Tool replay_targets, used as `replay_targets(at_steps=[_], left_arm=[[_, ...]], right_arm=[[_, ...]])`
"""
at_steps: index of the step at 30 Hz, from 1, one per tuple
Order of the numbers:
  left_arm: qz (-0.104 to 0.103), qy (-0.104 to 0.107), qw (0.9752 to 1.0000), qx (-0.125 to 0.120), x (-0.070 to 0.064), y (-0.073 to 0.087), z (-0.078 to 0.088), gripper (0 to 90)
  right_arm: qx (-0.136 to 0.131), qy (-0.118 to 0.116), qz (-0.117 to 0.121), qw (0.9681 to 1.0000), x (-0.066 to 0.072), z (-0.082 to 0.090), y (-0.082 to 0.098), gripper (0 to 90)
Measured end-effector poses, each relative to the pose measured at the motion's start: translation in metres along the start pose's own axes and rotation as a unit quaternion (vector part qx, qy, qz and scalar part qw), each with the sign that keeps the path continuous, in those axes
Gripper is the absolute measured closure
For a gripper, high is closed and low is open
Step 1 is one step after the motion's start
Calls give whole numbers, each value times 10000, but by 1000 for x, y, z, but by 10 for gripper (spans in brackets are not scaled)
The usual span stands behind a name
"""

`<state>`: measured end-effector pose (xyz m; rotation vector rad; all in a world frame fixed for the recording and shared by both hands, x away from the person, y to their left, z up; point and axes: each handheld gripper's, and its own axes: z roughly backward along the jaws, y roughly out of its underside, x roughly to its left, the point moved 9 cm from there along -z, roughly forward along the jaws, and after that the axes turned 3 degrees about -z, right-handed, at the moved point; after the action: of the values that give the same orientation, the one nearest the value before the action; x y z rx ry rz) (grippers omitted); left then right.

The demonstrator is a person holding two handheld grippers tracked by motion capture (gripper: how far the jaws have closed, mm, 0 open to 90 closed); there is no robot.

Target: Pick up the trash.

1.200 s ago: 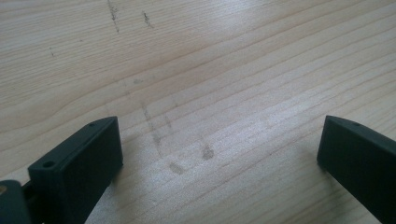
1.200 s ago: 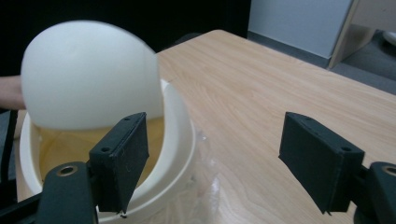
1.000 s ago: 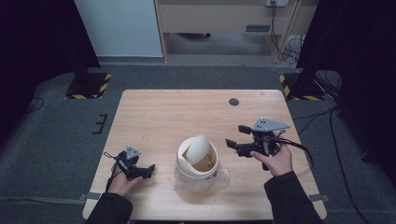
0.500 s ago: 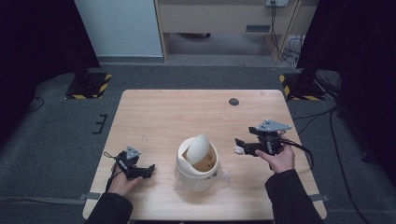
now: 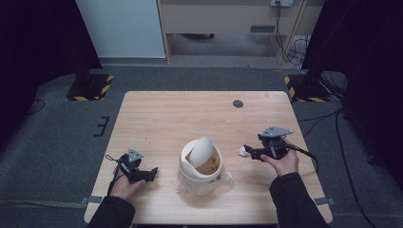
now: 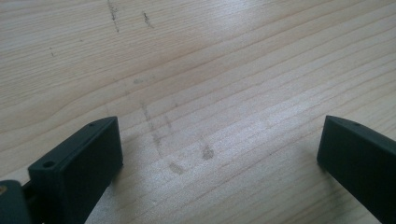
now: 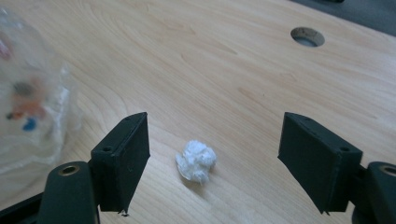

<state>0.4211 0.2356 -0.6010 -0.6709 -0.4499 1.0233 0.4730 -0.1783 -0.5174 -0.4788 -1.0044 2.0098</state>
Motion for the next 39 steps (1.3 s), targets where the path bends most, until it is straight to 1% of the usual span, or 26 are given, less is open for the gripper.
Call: replay_targets(at_steps=[6,7,9,11,14,15,20,21,22,23,24,26,30,33,39], left_arm=[[0,-1,10000,-1,0,0,0,0],[0,-1,10000,-1,0,0,0,0],[0,-1,10000,0,0,0,0,0],[-1,-1,10000,0,0,0,0,0],[-1,-1,10000,0,0,0,0,0],[-1,-1,10000,0,0,0,0,0],[-2,-4,10000,-1,0,0,0,0],[-1,-1,10000,0,0,0,0,0],[-1,-1,10000,0,0,0,0,0],[-1,-4,10000,-1,0,0,0,0],[-1,-4,10000,-1,0,0,0,0],[-1,-2,10000,0,0,0,0,0],[-1,-1,10000,1,0,0,0,0],[-2,-1,10000,0,0,0,0,0],[-1,-4,10000,-1,0,0,0,0]], right_arm=[[250,41,68,9997,-1,-13,14,252],[250,41,68,9997,-1,-13,14,252],[378,61,110,9992,-1,-19,20,257],[396,84,110,9991,-2,-20,21,260],[544,72,154,9984,0,-25,27,272],[619,69,223,9978,1,-29,30,281],[690,40,271,9972,4,-34,33,306],[795,35,332,9963,4,-38,35,326],[795,35,332,9963,4,-38,35,326],[895,32,347,9954,4,-40,37,350],[895,32,347,9954,4,-40,37,350],[944,-1,423,9946,5,-44,39,381],[981,-75,396,9944,9,-48,41,421],[1037,-70,446,9936,8,-50,42,442],[1066,-108,442,9933,8,-53,42,484]])
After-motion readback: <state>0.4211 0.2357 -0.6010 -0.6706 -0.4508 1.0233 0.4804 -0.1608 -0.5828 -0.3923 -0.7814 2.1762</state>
